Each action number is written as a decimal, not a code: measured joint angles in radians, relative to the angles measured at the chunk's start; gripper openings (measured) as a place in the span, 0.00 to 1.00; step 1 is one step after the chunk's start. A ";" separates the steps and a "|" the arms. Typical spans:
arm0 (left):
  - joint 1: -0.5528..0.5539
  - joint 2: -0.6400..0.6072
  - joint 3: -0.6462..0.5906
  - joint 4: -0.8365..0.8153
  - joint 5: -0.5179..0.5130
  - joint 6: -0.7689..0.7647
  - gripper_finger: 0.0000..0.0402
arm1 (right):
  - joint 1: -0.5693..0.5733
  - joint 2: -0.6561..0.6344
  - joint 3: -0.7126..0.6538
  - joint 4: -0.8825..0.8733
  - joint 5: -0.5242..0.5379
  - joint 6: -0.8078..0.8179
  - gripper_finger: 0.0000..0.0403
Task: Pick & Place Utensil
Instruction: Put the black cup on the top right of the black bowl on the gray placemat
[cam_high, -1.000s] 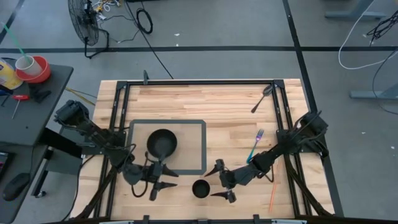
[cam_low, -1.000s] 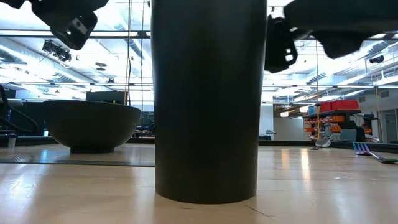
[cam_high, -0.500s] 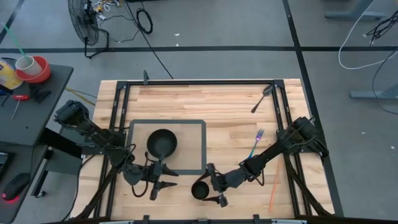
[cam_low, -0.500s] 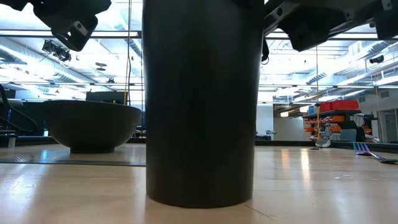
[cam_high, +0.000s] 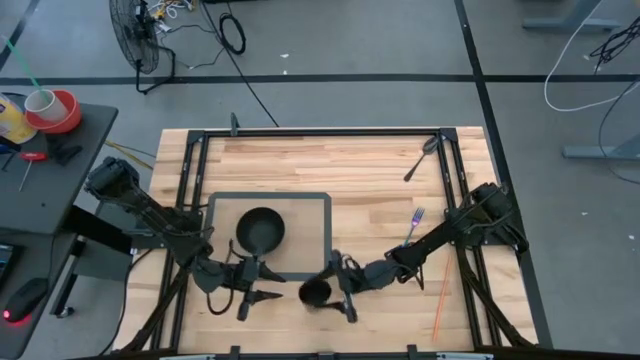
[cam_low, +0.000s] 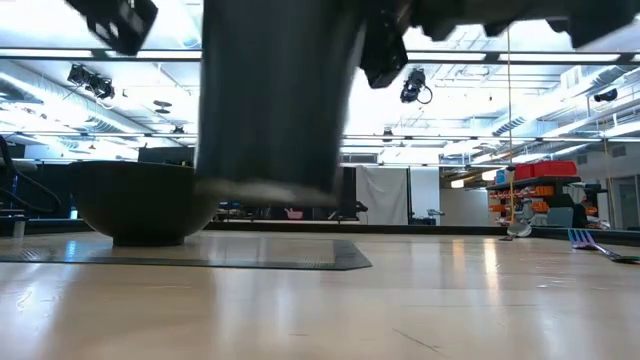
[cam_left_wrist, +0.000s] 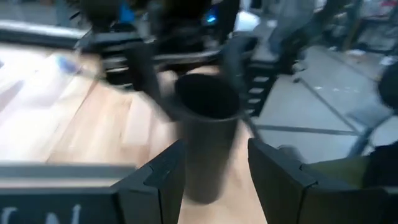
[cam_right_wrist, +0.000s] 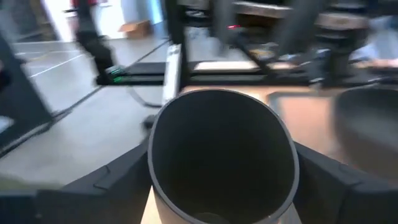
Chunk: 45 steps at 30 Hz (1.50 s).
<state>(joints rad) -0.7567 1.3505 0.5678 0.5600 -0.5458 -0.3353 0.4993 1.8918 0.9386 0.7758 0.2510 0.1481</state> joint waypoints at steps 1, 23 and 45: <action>0.000 -0.021 0.000 -0.010 0.007 0.009 0.44 | -0.012 -0.017 0.000 -0.011 0.030 -0.015 0.76; 0.001 -0.177 0.000 -0.298 -0.109 -0.047 0.44 | -0.463 -0.063 0.000 -0.204 0.209 0.002 0.79; 0.001 -0.177 0.000 -0.296 -0.134 -0.055 0.44 | -0.462 0.043 0.001 -0.104 0.238 -0.015 0.79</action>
<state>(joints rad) -0.7559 1.1736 0.5682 0.2642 -0.6803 -0.3906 0.0376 1.9345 0.9394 0.6721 0.4887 0.1332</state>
